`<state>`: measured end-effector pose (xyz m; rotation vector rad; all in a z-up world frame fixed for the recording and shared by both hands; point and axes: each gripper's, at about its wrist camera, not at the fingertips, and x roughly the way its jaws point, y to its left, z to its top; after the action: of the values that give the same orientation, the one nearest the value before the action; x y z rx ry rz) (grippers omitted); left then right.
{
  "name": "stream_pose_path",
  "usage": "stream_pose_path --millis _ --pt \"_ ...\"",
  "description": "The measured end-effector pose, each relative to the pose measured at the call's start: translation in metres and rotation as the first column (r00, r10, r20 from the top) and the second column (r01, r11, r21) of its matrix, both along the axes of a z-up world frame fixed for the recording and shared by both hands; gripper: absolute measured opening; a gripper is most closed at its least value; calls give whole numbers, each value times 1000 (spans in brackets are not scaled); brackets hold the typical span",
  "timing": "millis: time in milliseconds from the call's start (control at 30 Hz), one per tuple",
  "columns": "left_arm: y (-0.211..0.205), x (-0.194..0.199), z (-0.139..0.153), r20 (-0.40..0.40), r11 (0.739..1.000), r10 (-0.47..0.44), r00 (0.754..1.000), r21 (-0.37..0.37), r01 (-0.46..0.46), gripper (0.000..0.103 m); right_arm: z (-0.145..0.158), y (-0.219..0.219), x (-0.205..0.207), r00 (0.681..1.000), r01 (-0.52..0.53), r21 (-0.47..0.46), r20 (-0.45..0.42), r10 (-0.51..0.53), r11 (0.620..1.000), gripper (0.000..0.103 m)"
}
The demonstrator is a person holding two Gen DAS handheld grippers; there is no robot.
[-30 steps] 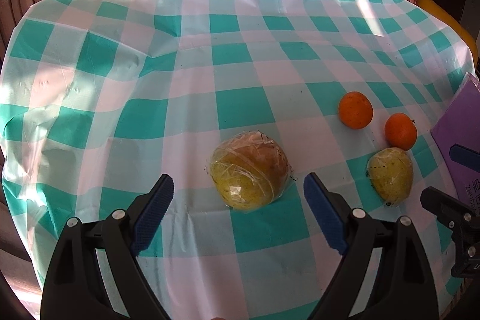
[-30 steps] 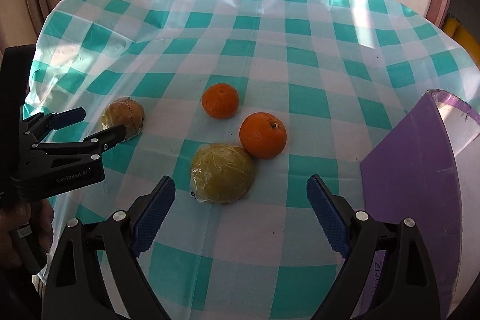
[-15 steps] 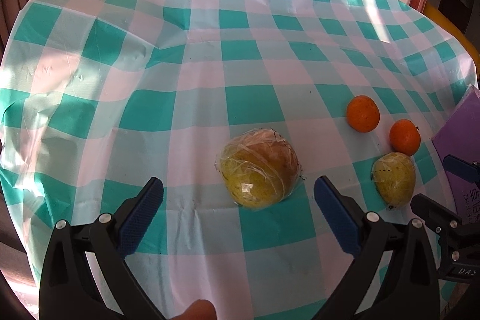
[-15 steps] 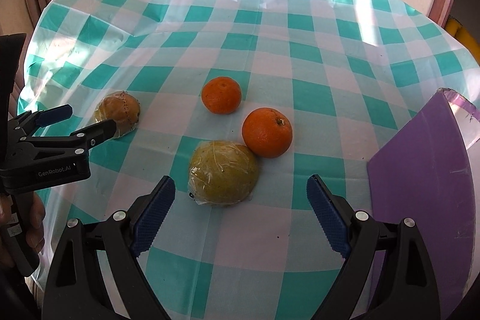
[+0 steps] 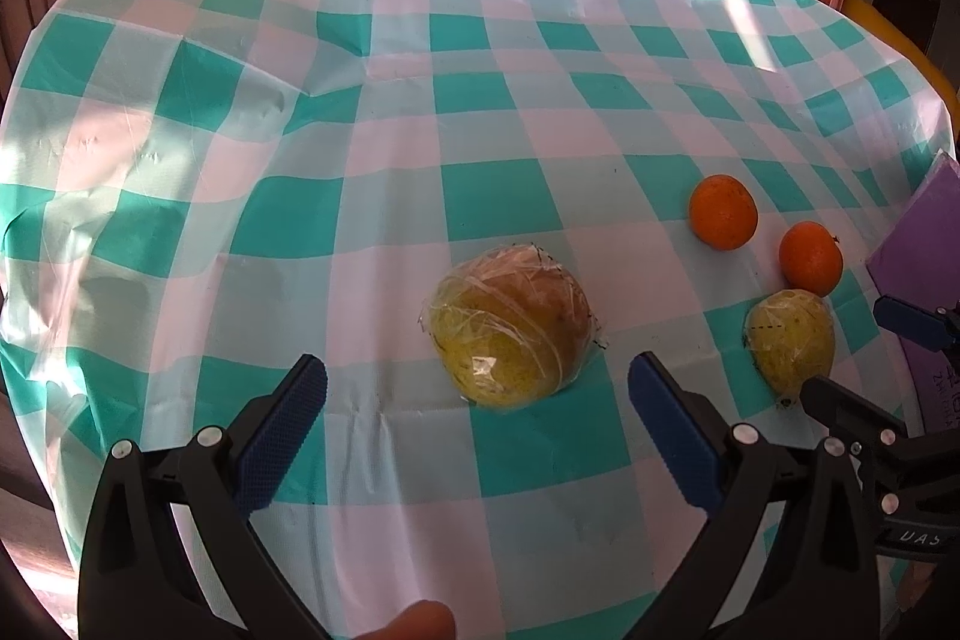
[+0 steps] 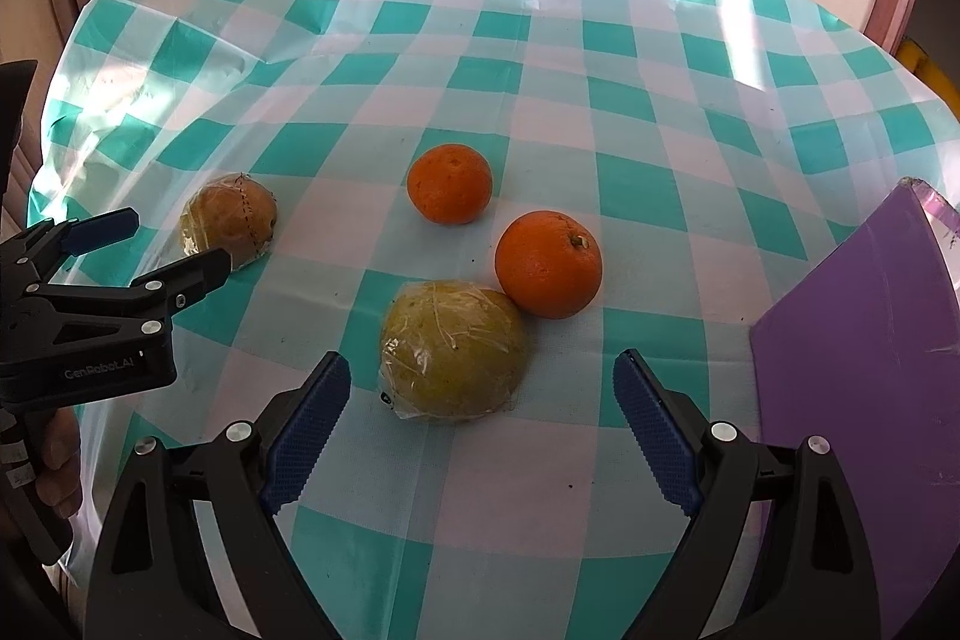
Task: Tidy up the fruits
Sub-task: 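Close the right tool on the wrapped yellow fruit while the left tool grasps the wrapped brown fruit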
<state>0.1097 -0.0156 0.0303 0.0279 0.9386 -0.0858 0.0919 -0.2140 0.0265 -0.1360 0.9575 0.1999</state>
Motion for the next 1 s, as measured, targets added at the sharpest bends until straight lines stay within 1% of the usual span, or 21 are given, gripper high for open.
stream_pose_path --millis 100,167,233,333,400,433,500,567,633,667,700,767,800,833,900,1000 --pt "0 1 -1 -4 1000 2 1000 -1 -2 101 -5 1 3 1000 2 7 -10 -2 1000 87" --pt "0 6 -6 -34 1000 -3 999 -29 2 101 -9 1 6 1000 8 18 -23 -7 1000 87" --pt "1 12 -11 -59 999 5 998 -34 -7 101 -13 1 9 999 10 27 -36 -9 1000 87" --pt "-1 15 -14 -56 1000 12 998 11 -11 101 -18 3 11 999 7 23 -46 -6 1000 84" --pt "-4 17 -16 -53 999 8 999 49 -6 101 -21 4 13 998 9 26 -60 -7 1000 77" --pt "-6 17 -17 -51 998 4 999 64 -1 101 -22 4 13 998 9 25 -59 -8 1000 76" --pt "-7 18 -18 -45 997 0 999 71 4 101 -22 5 14 998 7 25 -56 -6 1000 76" --pt "-5 19 -17 -43 998 -4 999 58 6 98 -22 5 15 999 5 26 -54 -3 1000 76" --pt "-2 20 -17 -44 1000 -10 999 29 11 90 -21 6 15 999 1 27 -50 0 1000 74" --pt "-2 20 -16 -44 1000 -9 999 21 10 89 -21 7 15 999 -4 27 -48 5 1000 70" --pt "-3 21 -16 -42 1000 -15 999 24 16 86 -20 8 14 999 -9 28 -46 11 1000 66" --pt "-4 20 -15 -37 999 -23 999 25 24 81 -19 10 14 999 -16 28 -46 17 999 60" --pt "-5 20 -14 -35 999 -24 999 27 25 76 -19 10 14 999 -16 28 -45 18 999 59" --pt "-5 20 -14 -33 999 -25 999 27 25 69 -19 10 14 999 -17 29 -45 18 999 59" --pt "-3 20 -12 -36 1000 -16 999 23 17 61 -18 9 13 999 -21 31 -44 22 999 59" --pt "-2 20 -11 -36 1000 -18 999 16 19 61 -18 8 11 998 -25 51 -48 28 998 58"
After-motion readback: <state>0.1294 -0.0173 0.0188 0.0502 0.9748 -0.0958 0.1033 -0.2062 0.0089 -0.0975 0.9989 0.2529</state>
